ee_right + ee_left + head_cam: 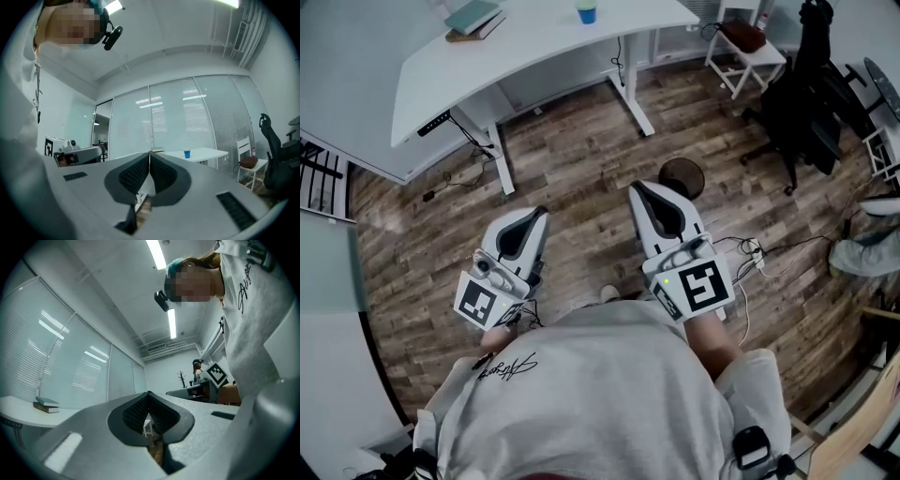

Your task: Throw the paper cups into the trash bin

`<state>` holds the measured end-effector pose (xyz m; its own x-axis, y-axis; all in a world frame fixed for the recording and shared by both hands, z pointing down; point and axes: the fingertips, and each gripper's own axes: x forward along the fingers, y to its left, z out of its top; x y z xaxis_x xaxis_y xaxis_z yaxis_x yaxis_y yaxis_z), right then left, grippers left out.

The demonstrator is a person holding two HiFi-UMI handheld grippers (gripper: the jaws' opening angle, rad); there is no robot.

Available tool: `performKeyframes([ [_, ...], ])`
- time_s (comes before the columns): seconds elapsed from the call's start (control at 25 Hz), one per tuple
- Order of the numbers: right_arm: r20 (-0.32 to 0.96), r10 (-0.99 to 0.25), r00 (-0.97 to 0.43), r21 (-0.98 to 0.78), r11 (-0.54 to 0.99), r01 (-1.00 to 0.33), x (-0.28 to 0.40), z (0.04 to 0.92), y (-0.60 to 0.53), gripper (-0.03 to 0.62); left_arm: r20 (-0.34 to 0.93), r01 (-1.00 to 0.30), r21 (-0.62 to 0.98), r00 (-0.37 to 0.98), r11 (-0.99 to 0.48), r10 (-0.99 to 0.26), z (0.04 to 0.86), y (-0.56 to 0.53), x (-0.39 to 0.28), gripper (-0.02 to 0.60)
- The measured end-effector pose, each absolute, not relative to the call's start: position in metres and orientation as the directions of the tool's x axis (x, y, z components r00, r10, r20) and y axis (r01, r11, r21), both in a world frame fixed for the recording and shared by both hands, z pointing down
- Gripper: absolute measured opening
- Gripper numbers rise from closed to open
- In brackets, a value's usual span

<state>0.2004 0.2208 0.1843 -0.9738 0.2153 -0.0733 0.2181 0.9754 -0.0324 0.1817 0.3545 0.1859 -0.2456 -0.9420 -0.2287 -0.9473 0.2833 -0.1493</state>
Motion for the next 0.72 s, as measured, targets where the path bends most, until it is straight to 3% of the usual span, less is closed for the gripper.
performKeyframes([
  [0.72,-0.035,0.179,-0.983,-0.023,0.983,0.180,0.202,0.194,0.236,0.011,-0.241,-0.950,-0.106,-0.262,0.294,-0.934,0.198,0.383,0.178,0.003],
])
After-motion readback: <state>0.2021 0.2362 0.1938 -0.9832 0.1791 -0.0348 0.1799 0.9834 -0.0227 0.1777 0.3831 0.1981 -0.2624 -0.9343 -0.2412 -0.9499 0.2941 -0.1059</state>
